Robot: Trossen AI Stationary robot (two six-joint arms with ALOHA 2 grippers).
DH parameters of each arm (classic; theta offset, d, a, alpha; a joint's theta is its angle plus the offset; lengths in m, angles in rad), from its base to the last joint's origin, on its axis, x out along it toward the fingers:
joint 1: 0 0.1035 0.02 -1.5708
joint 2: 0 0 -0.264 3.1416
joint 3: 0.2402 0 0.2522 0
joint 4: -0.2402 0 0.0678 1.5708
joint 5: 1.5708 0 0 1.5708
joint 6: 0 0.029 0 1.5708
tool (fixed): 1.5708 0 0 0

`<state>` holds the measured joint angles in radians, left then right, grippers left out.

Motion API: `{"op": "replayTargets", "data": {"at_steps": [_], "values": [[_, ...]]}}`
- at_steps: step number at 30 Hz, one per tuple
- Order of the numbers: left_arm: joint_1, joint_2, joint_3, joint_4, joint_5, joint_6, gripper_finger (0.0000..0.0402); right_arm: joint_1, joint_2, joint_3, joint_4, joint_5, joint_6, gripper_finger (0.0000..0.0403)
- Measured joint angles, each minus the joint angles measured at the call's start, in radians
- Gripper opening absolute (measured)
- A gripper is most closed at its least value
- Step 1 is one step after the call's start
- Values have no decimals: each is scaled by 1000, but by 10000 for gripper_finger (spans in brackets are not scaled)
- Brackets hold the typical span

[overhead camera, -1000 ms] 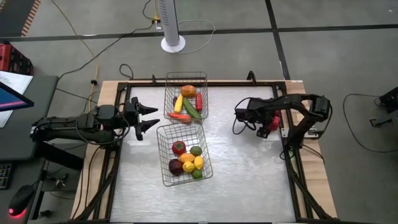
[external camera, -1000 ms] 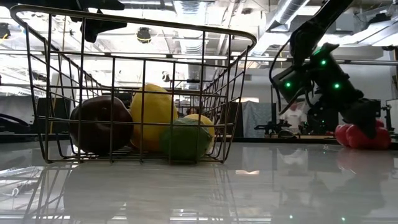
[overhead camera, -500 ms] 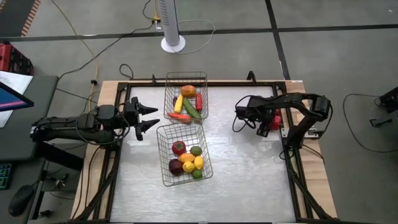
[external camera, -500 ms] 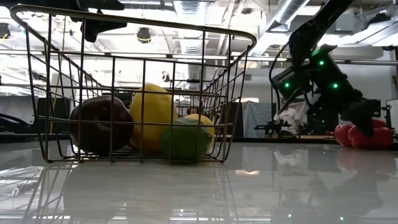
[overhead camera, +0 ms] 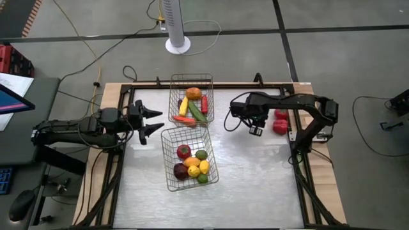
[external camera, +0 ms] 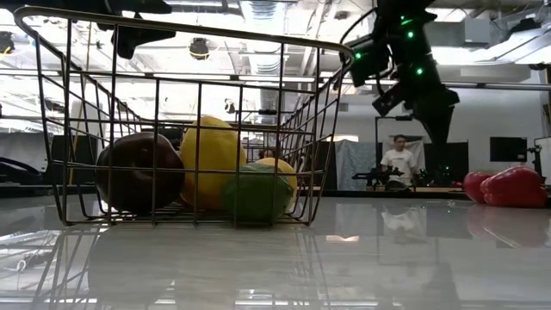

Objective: Sort produce into baskets
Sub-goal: Put the top red bell pepper into the bottom basket

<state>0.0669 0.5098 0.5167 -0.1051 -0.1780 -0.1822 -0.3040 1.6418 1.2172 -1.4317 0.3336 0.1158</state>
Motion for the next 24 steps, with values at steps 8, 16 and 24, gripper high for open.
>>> {"op": "replayTargets", "data": {"at_steps": [8,16,24], "values": [[0,0,0,-20,2,-3,239,-60,0,-106,78,-85,-76,250],[0,0,0,-9,-11,-3,239,-135,-1,-240,132,-97,-113,333],[0,0,0,-9,-14,-2,239,-172,-1,-317,138,-69,-124,342]]}}
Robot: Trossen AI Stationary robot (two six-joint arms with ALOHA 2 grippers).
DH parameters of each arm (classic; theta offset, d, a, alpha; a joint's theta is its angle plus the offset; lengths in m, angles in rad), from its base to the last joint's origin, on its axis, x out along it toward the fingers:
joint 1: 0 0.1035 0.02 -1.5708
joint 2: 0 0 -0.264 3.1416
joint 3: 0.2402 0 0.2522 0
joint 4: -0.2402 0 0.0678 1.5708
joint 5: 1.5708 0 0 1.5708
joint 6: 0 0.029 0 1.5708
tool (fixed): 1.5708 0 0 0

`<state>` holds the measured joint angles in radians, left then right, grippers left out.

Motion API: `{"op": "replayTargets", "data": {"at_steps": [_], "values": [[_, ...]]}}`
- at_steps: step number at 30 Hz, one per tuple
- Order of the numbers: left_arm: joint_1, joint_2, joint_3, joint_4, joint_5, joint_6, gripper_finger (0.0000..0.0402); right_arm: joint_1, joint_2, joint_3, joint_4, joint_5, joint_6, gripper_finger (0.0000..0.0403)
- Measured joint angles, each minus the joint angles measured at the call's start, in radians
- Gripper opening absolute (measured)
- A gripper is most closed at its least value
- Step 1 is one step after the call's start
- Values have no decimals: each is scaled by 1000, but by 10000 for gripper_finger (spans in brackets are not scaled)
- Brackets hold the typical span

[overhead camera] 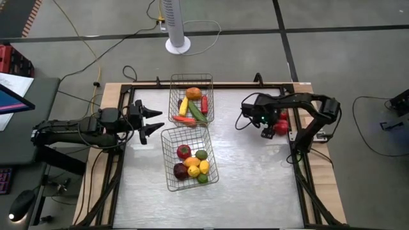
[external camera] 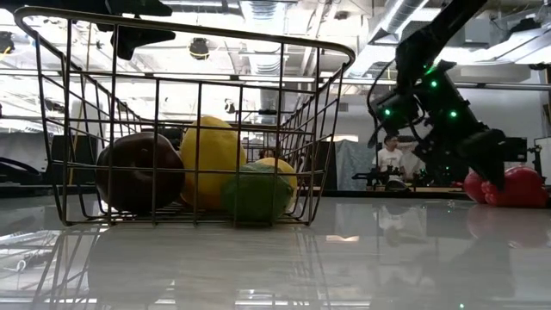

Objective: Sort produce into baskets
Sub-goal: Put the top red bell pepper into the bottom basket

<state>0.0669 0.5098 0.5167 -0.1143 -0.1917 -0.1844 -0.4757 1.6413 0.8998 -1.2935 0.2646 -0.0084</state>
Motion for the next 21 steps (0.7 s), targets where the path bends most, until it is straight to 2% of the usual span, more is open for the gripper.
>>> {"op": "replayTargets", "data": {"at_steps": [8,15,21], "values": [[0,0,0,-1,-3,0,239,-7,-2,-74,15,12,-4,340],[0,0,0,-1,-3,0,239,-7,-2,-76,15,12,-4,323],[0,0,0,-1,1,0,239,-2,-1,-73,15,39,18,290]]}}
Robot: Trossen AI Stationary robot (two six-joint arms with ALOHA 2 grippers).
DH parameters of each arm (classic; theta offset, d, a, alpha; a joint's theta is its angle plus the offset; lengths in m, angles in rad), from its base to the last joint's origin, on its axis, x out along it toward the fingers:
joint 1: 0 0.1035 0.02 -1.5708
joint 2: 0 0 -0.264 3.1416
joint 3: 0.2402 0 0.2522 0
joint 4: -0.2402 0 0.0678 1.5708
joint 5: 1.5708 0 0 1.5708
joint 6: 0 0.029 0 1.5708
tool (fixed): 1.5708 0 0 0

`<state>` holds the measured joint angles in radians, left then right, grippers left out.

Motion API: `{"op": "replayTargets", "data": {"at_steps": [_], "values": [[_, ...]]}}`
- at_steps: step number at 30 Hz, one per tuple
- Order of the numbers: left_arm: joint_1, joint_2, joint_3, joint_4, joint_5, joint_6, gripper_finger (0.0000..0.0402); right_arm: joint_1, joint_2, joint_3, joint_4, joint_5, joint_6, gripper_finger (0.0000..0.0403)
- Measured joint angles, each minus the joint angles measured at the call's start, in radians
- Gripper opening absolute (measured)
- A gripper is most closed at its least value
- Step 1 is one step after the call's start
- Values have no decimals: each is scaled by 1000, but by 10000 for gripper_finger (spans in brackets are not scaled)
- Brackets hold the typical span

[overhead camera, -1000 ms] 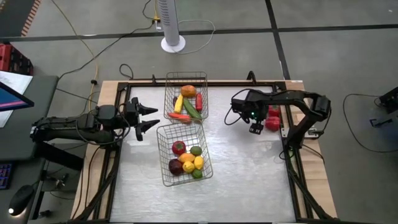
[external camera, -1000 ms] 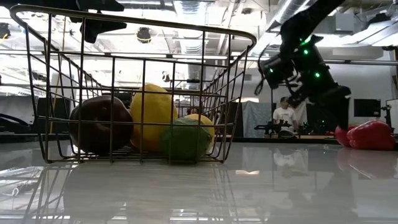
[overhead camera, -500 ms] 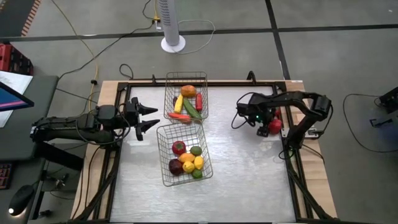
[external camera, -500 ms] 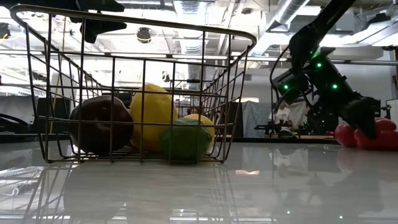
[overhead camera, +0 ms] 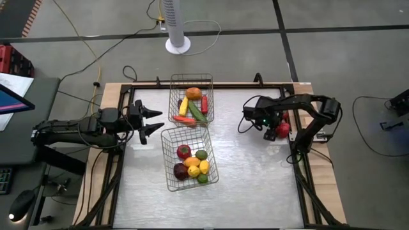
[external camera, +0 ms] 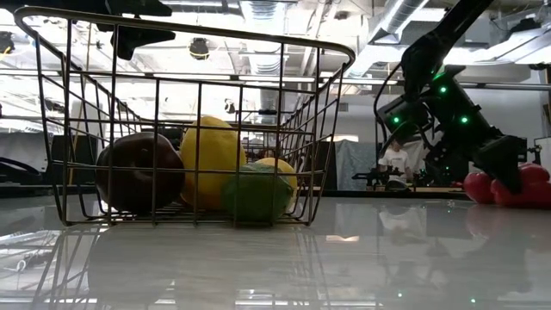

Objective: Sort produce into baskets
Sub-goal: Put the top red bell pepper into the bottom basket

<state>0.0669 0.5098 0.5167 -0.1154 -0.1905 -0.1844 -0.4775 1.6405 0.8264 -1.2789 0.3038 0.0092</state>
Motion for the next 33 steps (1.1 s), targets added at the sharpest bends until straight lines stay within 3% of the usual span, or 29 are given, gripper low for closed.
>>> {"op": "replayTargets", "data": {"at_steps": [11,22,33], "values": [[0,0,0,0,0,0,239,84,2,49,4,-36,48,210],[0,0,0,0,0,0,239,204,2,323,-105,-44,91,122],[0,0,0,0,1,0,239,289,2,625,-94,-41,96,117]]}}
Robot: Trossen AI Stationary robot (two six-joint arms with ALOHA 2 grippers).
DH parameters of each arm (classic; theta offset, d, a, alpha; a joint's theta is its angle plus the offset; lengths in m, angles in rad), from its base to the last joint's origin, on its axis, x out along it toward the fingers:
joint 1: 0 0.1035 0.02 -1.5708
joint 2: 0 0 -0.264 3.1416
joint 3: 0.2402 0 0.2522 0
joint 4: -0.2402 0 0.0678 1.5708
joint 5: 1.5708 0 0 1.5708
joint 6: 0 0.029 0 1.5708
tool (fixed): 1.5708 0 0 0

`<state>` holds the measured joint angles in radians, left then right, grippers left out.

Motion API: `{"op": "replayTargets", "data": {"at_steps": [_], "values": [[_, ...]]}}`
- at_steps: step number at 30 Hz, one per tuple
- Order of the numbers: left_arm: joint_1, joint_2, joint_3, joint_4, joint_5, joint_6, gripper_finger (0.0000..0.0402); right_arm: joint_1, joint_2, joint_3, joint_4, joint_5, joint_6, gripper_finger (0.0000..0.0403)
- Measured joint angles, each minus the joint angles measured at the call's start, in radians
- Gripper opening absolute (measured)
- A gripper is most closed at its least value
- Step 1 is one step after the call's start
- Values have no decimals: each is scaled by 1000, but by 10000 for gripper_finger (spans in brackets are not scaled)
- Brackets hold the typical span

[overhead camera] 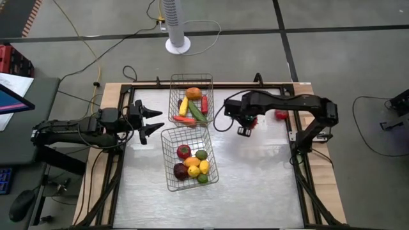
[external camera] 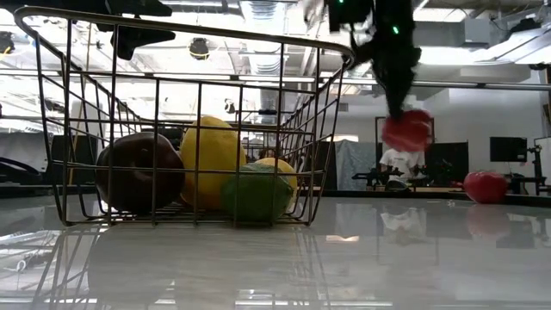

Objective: Sort produce into baskets
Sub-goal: Put the top red bell pepper into the bottom basket, then put the red tomato into the basket

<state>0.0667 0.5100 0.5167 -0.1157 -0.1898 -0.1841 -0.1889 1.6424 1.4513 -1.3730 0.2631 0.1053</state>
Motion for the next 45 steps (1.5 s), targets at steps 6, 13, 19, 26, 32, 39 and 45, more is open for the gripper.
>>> {"op": "replayTargets", "data": {"at_steps": [6,13,19,26,32,39,45], "values": [[0,0,0,11,-2,0,239,52,-1,143,244,79,-84,118],[0,0,0,21,-3,0,239,56,18,150,810,75,-308,119],[0,0,0,13,-2,21,239,30,47,148,883,-50,-381,176],[0,0,0,13,-28,37,239,-18,84,147,720,-104,-273,304],[0,0,0,13,-27,13,239,-96,78,148,311,-29,-166,356],[0,0,0,6,-26,13,239,-257,76,23,59,76,-79,360],[0,0,0,-3,-26,15,239,-385,77,-171,69,90,-64,360]]}}
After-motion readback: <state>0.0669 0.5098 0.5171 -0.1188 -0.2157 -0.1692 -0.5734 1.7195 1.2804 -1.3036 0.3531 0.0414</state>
